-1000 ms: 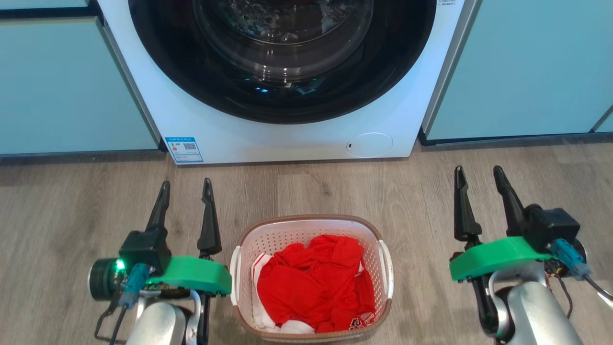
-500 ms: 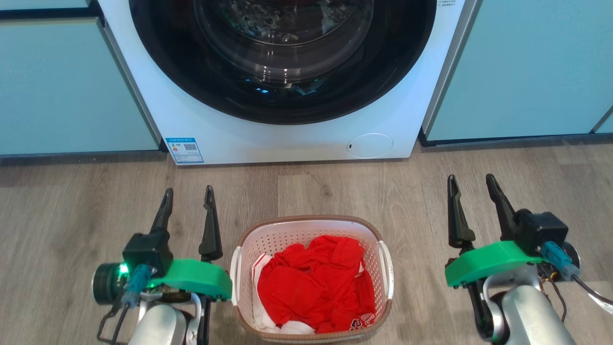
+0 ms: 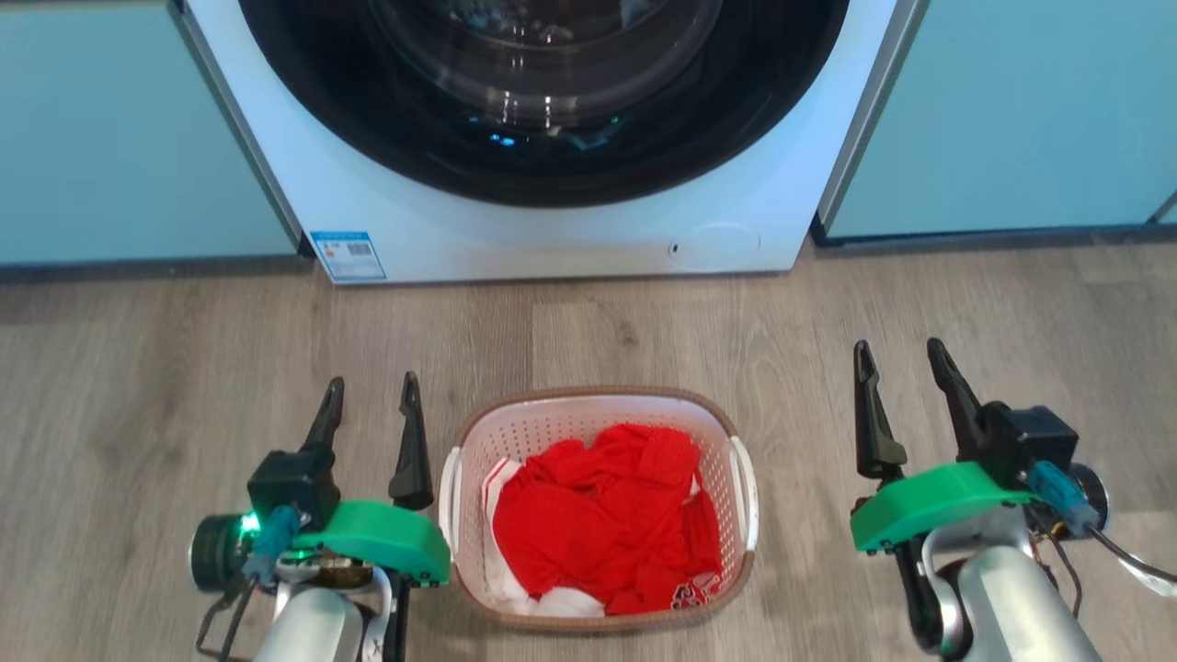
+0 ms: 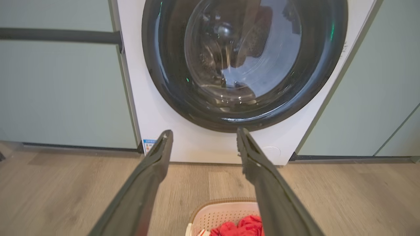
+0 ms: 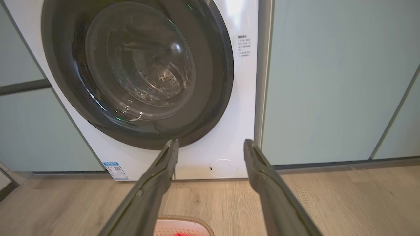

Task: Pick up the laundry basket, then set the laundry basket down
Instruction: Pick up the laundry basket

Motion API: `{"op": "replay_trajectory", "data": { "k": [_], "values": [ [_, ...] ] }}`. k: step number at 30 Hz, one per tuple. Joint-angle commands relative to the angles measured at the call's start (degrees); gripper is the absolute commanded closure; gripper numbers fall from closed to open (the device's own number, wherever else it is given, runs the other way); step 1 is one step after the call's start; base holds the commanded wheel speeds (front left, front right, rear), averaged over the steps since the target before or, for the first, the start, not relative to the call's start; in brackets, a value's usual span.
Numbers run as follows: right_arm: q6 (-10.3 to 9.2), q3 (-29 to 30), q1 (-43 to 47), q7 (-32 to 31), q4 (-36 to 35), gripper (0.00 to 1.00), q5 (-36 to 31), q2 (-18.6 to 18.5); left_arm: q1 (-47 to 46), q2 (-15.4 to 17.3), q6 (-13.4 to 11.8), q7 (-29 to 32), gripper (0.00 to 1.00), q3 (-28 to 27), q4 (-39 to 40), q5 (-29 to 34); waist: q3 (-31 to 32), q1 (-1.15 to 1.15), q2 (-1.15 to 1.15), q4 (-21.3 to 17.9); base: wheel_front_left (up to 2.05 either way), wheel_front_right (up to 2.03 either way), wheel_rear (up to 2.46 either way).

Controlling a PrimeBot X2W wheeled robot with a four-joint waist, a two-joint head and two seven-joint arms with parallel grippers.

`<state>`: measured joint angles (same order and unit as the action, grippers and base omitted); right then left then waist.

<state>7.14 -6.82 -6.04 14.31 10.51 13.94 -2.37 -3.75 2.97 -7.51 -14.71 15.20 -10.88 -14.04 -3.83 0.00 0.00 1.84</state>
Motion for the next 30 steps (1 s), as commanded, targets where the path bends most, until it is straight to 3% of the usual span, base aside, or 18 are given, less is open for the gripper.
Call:
{"op": "replay_trajectory", "data": {
  "k": [1,15,30],
  "values": [
    [0.35,-1.0,-3.2,0.7,-1.0,0.00,-0.8,-0.5,-3.4,-0.1,0.1,-0.3,0.00,-1.5,0.8,-0.4,-1.5,0.00,0.00,-0.1,0.00,0.00,0.00],
    [0.35,-2.8,-14.3,0.7,16.0,0.00,-1.5,-1.0,-16.3,-0.1,0.5,-0.3,0.00,1.6,-23.4,-1.9,-16.9,0.00,0.00,0.3,0.00,0.00,0.00],
    [0.35,-6.3,-29.0,-2.5,34.7,0.00,2.1,-1.8,-34.6,-0.1,4.4,-0.3,0.00,7.0,-47.7,-7.9,-31.5,0.00,0.00,1.2,0.00,0.00,0.00]
  ]
}}
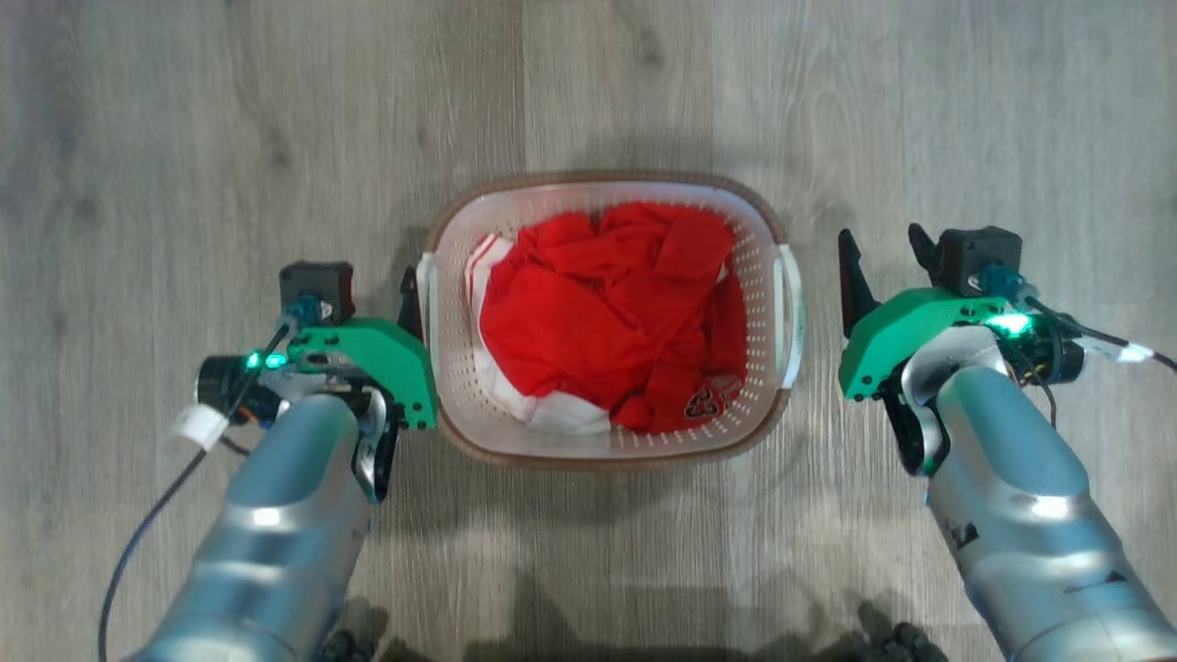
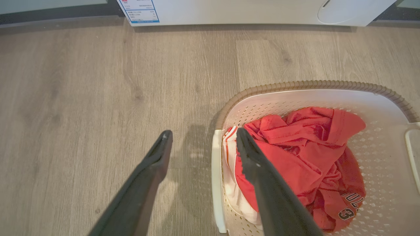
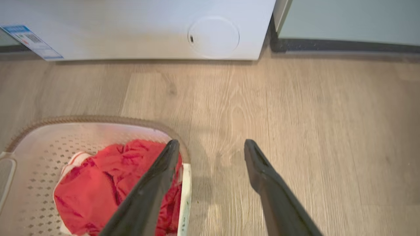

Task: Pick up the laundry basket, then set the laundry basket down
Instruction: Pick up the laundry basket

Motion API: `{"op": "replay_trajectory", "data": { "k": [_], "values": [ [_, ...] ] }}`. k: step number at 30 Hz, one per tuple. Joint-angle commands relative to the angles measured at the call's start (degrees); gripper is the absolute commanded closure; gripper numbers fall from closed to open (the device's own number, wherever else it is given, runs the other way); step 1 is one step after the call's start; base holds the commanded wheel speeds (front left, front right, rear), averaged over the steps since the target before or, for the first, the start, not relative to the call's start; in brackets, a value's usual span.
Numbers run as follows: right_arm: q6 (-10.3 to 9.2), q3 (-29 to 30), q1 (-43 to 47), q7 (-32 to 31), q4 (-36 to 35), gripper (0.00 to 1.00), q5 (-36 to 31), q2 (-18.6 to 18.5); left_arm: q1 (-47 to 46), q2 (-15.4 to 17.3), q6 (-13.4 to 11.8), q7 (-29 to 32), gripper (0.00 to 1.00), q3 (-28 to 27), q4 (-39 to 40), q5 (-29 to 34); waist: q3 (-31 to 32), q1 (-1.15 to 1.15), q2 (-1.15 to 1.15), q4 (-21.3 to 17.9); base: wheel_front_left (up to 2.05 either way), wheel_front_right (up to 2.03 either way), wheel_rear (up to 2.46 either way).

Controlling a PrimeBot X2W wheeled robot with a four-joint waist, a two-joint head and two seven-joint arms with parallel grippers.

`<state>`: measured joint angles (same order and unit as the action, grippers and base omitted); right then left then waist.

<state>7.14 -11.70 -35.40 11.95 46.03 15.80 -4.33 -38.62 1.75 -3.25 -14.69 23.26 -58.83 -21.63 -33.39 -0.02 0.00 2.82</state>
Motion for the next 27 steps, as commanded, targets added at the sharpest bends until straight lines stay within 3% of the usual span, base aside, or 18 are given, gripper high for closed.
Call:
{"op": "replay_trajectory", "data": {
  "k": [1,12,27],
  "values": [
    [0.35,-1.8,-0.3,-0.8,0.3,0.00,0.6,0.2,-0.6,1.1,0.6,-0.3,0.00,-0.4,-1.2,-0.7,-2.5,0.02,0.00,0.2,0.00,0.00,0.00],
    [0.35,-6.6,-5.1,-3.3,6.3,0.00,6.4,0.1,-7.3,1.1,6.0,2.6,0.00,7.4,-8.9,-5.3,-7.6,0.02,0.00,0.4,0.00,0.00,0.00],
    [0.35,-15.7,-8.8,-6.2,8.4,0.00,15.2,-1.1,-11.5,1.1,7.3,7.2,0.00,15.9,-10.7,-10.4,-11.2,0.02,0.00,-0.1,0.00,0.00,0.00]
  ]
}}
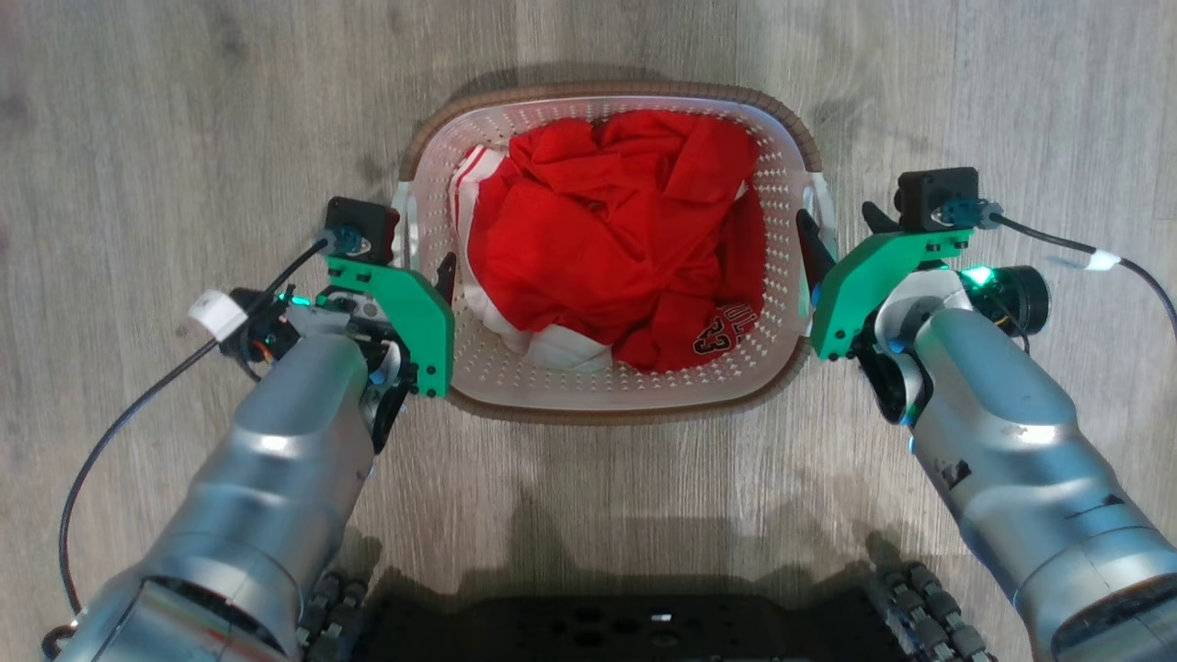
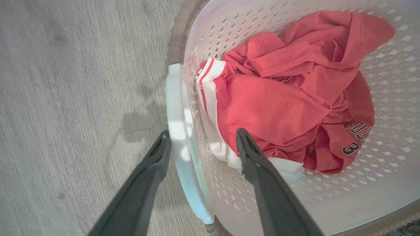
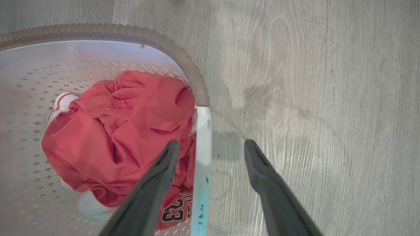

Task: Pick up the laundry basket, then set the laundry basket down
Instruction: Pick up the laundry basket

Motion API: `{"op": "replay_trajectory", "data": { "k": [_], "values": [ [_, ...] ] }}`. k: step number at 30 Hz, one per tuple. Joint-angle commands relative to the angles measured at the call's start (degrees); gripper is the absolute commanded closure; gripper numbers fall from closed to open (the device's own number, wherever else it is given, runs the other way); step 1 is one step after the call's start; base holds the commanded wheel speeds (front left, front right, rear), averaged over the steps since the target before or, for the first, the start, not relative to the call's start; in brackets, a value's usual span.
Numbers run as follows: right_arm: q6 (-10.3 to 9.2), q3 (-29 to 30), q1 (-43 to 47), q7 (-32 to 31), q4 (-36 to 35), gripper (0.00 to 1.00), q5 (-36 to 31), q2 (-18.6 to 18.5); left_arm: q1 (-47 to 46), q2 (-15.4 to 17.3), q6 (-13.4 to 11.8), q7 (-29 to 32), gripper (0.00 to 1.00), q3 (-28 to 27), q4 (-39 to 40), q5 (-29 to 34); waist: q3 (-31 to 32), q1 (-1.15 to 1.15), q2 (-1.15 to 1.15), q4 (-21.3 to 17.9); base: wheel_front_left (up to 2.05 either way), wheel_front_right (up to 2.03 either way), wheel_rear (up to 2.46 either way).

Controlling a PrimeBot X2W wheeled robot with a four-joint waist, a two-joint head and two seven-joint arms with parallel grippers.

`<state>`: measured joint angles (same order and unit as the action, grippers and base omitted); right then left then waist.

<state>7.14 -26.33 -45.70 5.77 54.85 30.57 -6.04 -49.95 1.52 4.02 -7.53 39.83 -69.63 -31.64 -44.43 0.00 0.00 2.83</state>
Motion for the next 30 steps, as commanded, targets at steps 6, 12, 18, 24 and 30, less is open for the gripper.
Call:
{"op": "replay_trajectory", "data": {
  "k": [6,12,18,24,30],
  "values": [
    [0.35,-3.5,0.5,-1.8,1.3,0.00,2.6,0.2,-1.0,1.4,0.2,2.0,0.00,2.0,-0.2,-2.2,-1.2,0.00,0.00,-0.1,0.00,0.00,0.00],
    [0.35,-5.1,-1.1,-3.5,3.3,0.00,4.4,0.5,-1.9,1.4,0.1,3.8,0.00,4.7,-0.5,-3.5,-2.6,0.00,0.00,0.0,0.00,0.00,0.00],
    [0.35,-6.4,-3.8,-3.7,5.7,0.00,4.5,0.4,-3.5,1.4,0.2,5.5,0.00,7.4,0.3,-4.8,-4.9,0.00,0.00,0.5,0.00,0.00,0.00],
    [0.35,-7.4,-5.1,-3.1,7.9,0.00,4.5,0.8,-3.8,1.4,-0.3,6.7,0.00,9.5,0.7,-6.2,-5.7,0.00,0.00,0.9,0.00,0.00,0.00],
    [0.35,-8.3,-6.6,-2.6,9.8,0.00,4.9,1.3,-4.9,1.4,-0.8,7.9,0.00,12.0,1.0,-7.6,-6.9,0.00,0.00,1.4,0.00,0.00,0.00]
  ]
}}
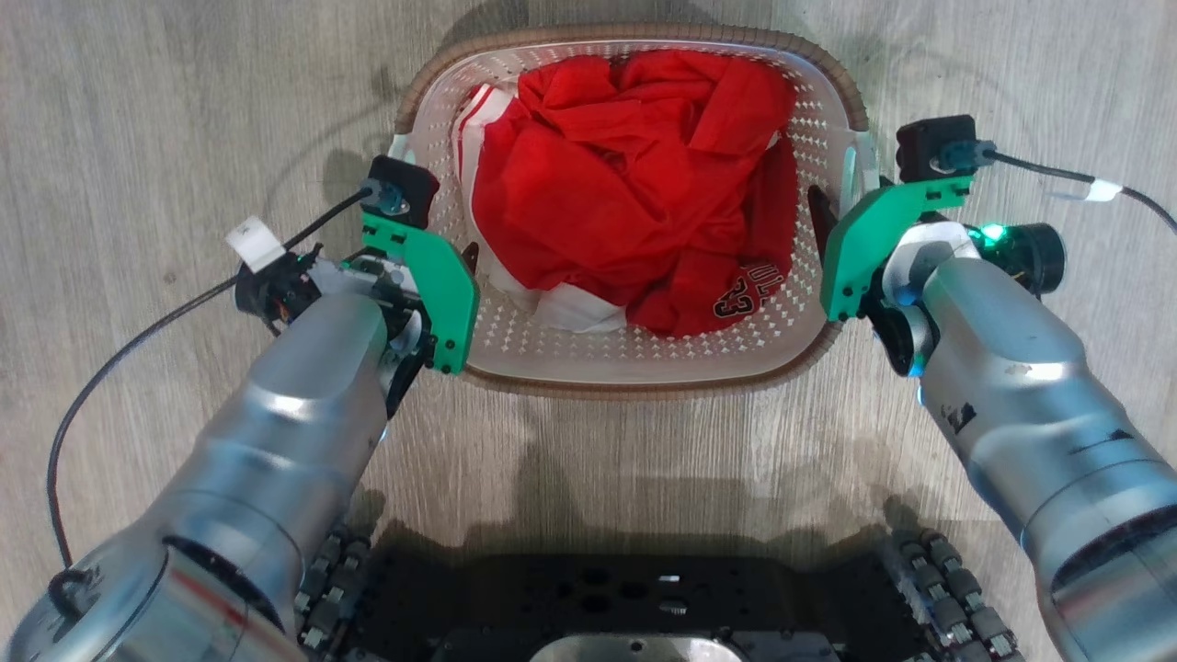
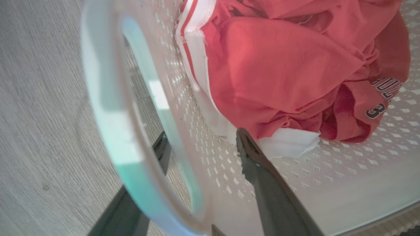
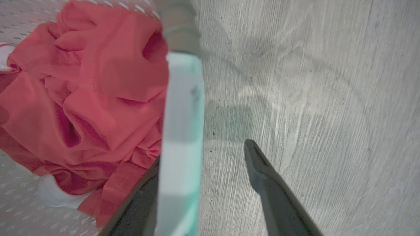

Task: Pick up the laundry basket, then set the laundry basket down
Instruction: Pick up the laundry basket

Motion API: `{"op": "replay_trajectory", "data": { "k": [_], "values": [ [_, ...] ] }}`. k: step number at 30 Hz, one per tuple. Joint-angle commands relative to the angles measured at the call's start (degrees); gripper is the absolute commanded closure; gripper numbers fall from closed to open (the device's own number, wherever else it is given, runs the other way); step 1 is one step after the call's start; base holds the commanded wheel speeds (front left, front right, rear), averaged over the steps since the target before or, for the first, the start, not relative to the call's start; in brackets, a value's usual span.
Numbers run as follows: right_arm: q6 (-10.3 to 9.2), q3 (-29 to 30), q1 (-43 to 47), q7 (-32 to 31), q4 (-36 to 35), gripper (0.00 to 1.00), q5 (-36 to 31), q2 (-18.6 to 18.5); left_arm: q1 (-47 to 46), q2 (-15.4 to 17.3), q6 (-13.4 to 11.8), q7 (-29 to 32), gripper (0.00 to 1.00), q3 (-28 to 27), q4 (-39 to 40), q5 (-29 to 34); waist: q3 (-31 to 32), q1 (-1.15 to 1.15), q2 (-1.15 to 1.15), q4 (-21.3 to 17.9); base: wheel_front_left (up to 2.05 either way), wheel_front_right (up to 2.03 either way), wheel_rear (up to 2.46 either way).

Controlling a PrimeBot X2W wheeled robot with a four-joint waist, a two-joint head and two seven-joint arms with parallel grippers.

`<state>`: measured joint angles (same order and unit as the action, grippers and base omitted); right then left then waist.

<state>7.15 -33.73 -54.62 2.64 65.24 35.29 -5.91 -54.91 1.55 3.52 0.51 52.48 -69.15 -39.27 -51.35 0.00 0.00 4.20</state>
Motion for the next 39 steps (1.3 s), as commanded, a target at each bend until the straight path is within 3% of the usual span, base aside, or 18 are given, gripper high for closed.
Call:
{"op": "replay_trajectory", "data": {
  "k": [1,15,16,17,18,19,20,39],
  "values": [
    [0.34,-1.0,2.2,0.6,-0.3,0.00,0.4,1.3,0.1,1.3,-0.2,0.0,0.00,-0.4,0.6,-0.4,0.0,0.00,0.00,0.0,0.00,0.00,0.00],
    [0.34,-3.4,1.6,1.1,1.2,0.00,3.5,1.6,-0.9,1.3,-1.5,0.0,0.00,4.3,1.7,-5.0,-0.8,0.00,0.00,0.7,0.00,0.00,0.00],
    [0.34,-3.6,1.6,1.0,1.1,0.00,3.8,1.6,-0.9,1.3,-1.6,0.0,0.02,4.6,1.8,-5.3,-0.9,0.00,0.00,0.8,0.00,0.00,0.00],
    [0.34,-3.9,1.7,0.8,1.1,0.00,4.0,1.5,-1.0,1.3,-1.7,-0.1,0.16,4.9,2.0,-5.6,-1.0,0.00,0.00,0.9,0.00,0.00,0.00],
    [0.34,-4.1,1.7,0.6,1.0,0.12,4.3,1.5,-1.0,1.3,-1.6,-0.1,0.51,5.2,2.1,-6.0,-1.0,0.00,0.00,1.0,0.00,0.00,0.00],
    [0.34,-4.3,1.8,0.2,0.9,0.70,4.8,1.5,-1.0,1.3,-1.6,-0.2,0.80,5.5,2.3,-6.4,-1.1,0.00,0.00,1.0,0.00,0.00,0.00],
    [0.34,-4.5,1.8,-0.3,0.8,1.00,5.1,1.5,-1.0,1.3,-1.4,-0.3,1.00,5.7,2.5,-6.8,-1.1,0.00,0.00,1.1,0.00,0.00,0.00],
    [0.34,-8.7,2.7,-2.7,-0.9,1.00,10.0,-0.6,-0.8,1.3,1.2,1.7,1.00,12.5,2.7,-11.8,0.5,0.00,0.00,1.5,0.00,0.00,0.00]
  ]
}}
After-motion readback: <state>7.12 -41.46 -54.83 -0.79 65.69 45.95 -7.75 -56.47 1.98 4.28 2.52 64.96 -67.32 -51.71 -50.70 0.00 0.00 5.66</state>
